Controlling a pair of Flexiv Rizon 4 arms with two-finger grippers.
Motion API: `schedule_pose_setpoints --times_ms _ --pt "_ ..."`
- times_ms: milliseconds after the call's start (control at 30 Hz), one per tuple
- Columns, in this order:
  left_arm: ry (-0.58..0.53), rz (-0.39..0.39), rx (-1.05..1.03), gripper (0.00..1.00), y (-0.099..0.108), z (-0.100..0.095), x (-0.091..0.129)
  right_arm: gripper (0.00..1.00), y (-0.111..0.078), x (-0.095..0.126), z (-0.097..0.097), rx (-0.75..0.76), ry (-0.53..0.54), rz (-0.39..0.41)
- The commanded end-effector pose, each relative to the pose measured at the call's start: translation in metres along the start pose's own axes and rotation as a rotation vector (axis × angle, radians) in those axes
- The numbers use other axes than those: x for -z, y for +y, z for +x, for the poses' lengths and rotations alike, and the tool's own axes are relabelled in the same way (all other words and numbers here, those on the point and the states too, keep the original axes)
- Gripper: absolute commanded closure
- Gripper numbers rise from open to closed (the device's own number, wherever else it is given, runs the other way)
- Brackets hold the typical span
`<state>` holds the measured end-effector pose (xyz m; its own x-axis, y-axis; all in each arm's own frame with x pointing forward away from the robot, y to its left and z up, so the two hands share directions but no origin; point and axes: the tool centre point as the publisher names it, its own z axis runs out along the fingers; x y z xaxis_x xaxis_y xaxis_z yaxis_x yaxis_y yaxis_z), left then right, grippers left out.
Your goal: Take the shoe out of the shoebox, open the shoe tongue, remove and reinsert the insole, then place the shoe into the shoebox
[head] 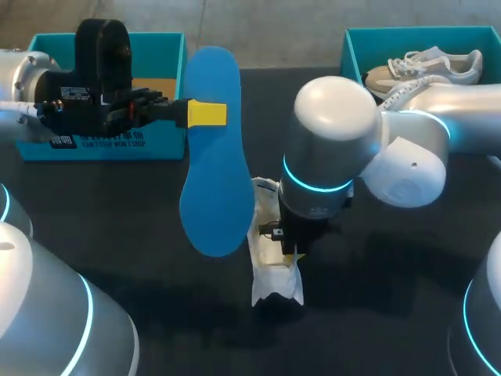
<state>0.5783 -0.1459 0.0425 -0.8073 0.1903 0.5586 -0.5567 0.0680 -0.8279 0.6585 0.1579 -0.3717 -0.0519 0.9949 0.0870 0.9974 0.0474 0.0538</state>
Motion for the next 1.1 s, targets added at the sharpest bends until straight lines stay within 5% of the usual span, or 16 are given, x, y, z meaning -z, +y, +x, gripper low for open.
schedule_pose_setpoints --times_ms 33,100,167,567,1100 --pt "0.001 0.002 -0.001 1.0 0.001 -0.001 -0.001 0.93 0.001 -0.002 -0.005 0.0 0.021 0.003" --pt "0.001 0.002 -0.001 1.0 0.001 -0.001 -0.001 0.58 0.002 -0.002 -0.004 -0.001 0.024 0.003" --pt "0.001 0.002 -0.001 1.0 0.001 -0.001 -0.001 0.0 0.002 -0.002 -0.004 -0.003 0.026 0.002" --pt "0.001 0.002 -0.001 1.0 0.001 -0.001 -0.001 0.0 0.005 0.032 -0.004 0.018 0.016 -0.07" --pt "0.001 0.002 -0.001 1.0 0.001 -0.001 -0.001 0.0 0.008 0.084 -0.023 0.155 0.148 -0.174"
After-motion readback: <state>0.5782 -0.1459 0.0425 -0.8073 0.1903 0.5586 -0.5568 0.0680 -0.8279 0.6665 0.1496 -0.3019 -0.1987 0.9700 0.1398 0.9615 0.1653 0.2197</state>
